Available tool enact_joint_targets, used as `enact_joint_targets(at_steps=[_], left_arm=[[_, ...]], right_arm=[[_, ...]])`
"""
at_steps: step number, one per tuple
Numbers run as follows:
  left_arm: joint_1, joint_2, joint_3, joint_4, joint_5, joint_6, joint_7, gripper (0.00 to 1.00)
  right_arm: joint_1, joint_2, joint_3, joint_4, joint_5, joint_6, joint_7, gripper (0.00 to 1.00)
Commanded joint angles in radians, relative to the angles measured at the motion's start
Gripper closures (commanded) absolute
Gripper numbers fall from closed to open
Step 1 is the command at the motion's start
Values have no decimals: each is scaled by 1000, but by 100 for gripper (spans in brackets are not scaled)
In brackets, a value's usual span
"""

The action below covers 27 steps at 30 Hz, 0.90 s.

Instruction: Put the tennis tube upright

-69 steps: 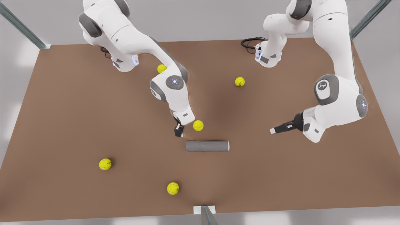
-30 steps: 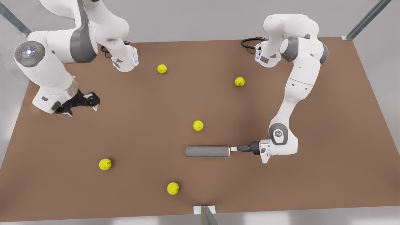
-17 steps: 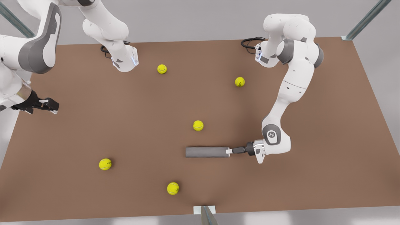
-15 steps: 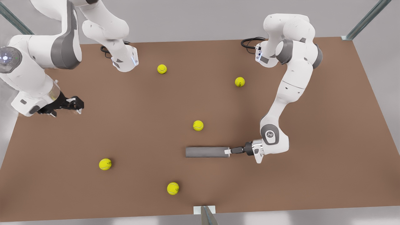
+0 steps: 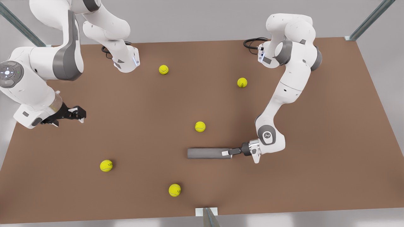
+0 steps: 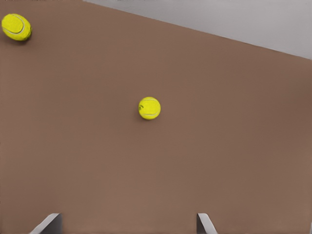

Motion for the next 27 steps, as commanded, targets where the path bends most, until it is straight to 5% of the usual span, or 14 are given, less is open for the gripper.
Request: enact_joint_targets(at_steps=[1, 25, 27], left_arm=[[0, -1, 1, 0, -22, 0, 0, 2], [57, -22, -68, 0, -147, -12, -2, 3], [63, -22, -74, 0, -153, -11, -2, 17]], right_arm=[[-2, 0, -1, 1, 0, 0, 0, 0], [15, -3, 11, -48, -72, 54, 18, 0], [15, -3, 11, -48, -72, 54, 18, 0]])
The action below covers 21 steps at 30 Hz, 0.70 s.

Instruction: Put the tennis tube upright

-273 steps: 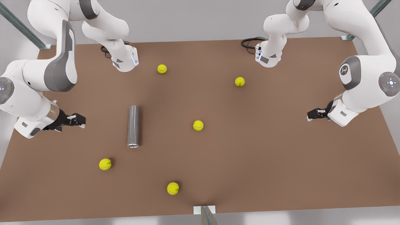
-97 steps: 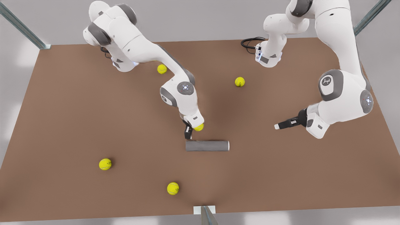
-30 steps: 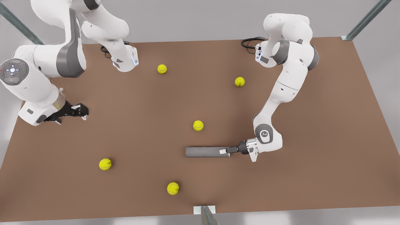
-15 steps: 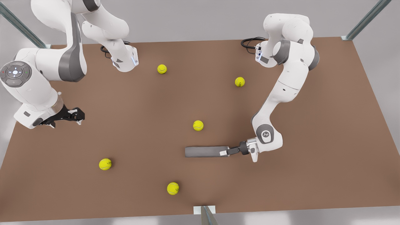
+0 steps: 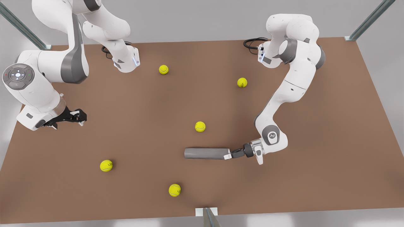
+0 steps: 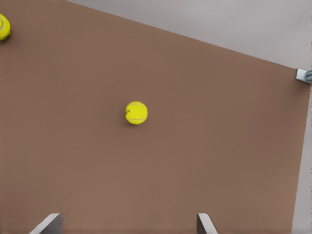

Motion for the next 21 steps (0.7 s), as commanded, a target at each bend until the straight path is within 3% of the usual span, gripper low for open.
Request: enact_joint_targets(at_steps=[1, 3, 6, 9, 11, 13, 21], left_arm=[[0, 0, 0, 0, -6, 0, 0, 30], [0, 0, 0, 0, -4, 0, 3, 39], [-3, 1, -11, 0, -21, 11, 3, 41], [-3, 0, -12, 0, -23, 11, 5, 48], [-1, 1, -12, 0, -23, 11, 5, 69], [-1, 1, -12, 0, -26, 11, 5, 77], [-6, 1, -12, -2, -72, 12, 8, 79]], right_arm=[[0, 0, 0, 0, 0, 0, 0, 0], [0, 0, 0, 0, -2, 0, 0, 0], [0, -2, 0, -6, 0, 5, 0, 0], [0, -8, 0, -23, 0, 15, 2, 0], [0, -29, 2, -61, 0, 43, 2, 0], [0, -48, 2, -95, 0, 67, 2, 0], [0, -49, 3, -97, 0, 63, 2, 0]])
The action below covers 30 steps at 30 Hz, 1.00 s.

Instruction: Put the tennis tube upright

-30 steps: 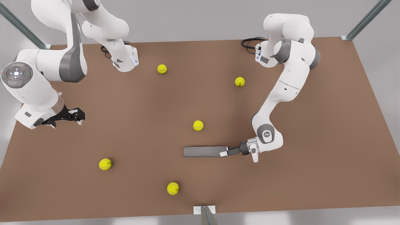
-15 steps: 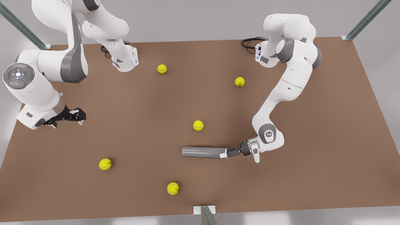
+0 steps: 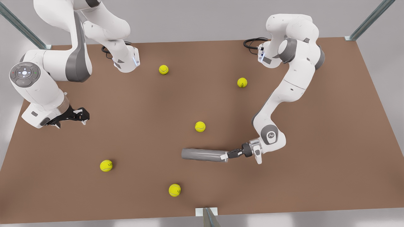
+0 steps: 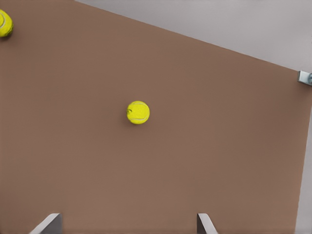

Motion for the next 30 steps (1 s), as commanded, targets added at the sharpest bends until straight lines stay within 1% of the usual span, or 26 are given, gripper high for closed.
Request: enact_joint_targets(at_steps=[1, 5, 8, 9, 13, 19, 22, 26, 30], left_arm=[[0, 0, 0, 0, -13, 0, 0, 79], [6, 0, 0, 0, -12, 9, 6, 79], [17, -2, -3, 0, -50, 2, 5, 79], [29, -2, -20, 0, -50, 1, 5, 79], [52, -15, -23, -3, -47, -11, -17, 79], [47, -32, -21, 11, -27, 1, -103, 79], [44, -46, -18, 31, 71, 5, -221, 79], [43, -80, -12, 29, 120, 6, -308, 79], [47, -115, -12, 29, 246, 6, -439, 79]], right_arm=[[0, 1, 0, 0, 0, 2, 0, 0], [0, 1, 0, -1, 0, 2, 2, 0], [0, 1, 2, -1, -2, 3, 2, 0], [0, 1, 2, -1, 0, 2, 2, 0], [0, 1, 2, -1, 0, 2, 2, 0], [0, -1, 2, 0, -2, -1, 2, 0], [-9, 2, 2, 2, -2, 8, 2, 0], [-47, 5, 2, 2, -2, 57, -6, 0], [-60, 1, 0, 2, -2, 48, -14, 0]])
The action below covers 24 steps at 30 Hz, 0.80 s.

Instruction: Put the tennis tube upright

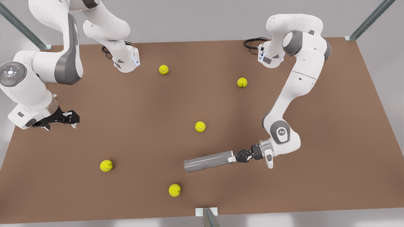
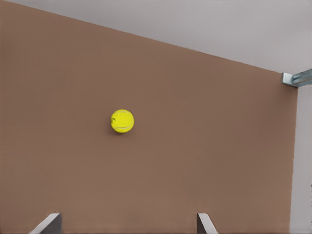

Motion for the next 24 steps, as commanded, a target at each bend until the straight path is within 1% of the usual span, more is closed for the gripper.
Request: enact_joint_targets(at_steps=[1, 3, 6, 8, 16, 18, 20, 22, 24], left_arm=[[-1, 0, 0, 0, 45, 0, -7, 79], [3, -25, -1, 0, 120, 0, -81, 79], [6, -37, 2, -5, 142, 0, -105, 79], [6, -48, 5, 0, 224, 0, -167, 79], [9, -108, 8, -17, 349, -2, -274, 79], [20, -121, 8, -20, 422, -2, -323, 79], [22, -137, 8, -23, 429, -4, -331, 79], [28, -146, 8, -21, 511, -8, -389, 79], [28, -158, 8, -24, 543, -11, -397, 79]], right_arm=[[4, 0, 0, 0, 0, -2, 0, 0], [4, -3, 0, 0, 0, -8, 0, 0], [7, -8, 2, -2, 0, -22, -2, 0], [6, -9, 0, -2, -1, -37, -2, 0], [10, -5, 2, -3, -1, -36, 0, 0], [13, -5, 0, -5, -1, -36, 0, 0], [18, -5, 2, -12, -1, -33, 1, 0], [18, -5, 3, -12, -1, -34, 1, 0], [20, -5, 5, -12, -1, -33, 5, 0]])
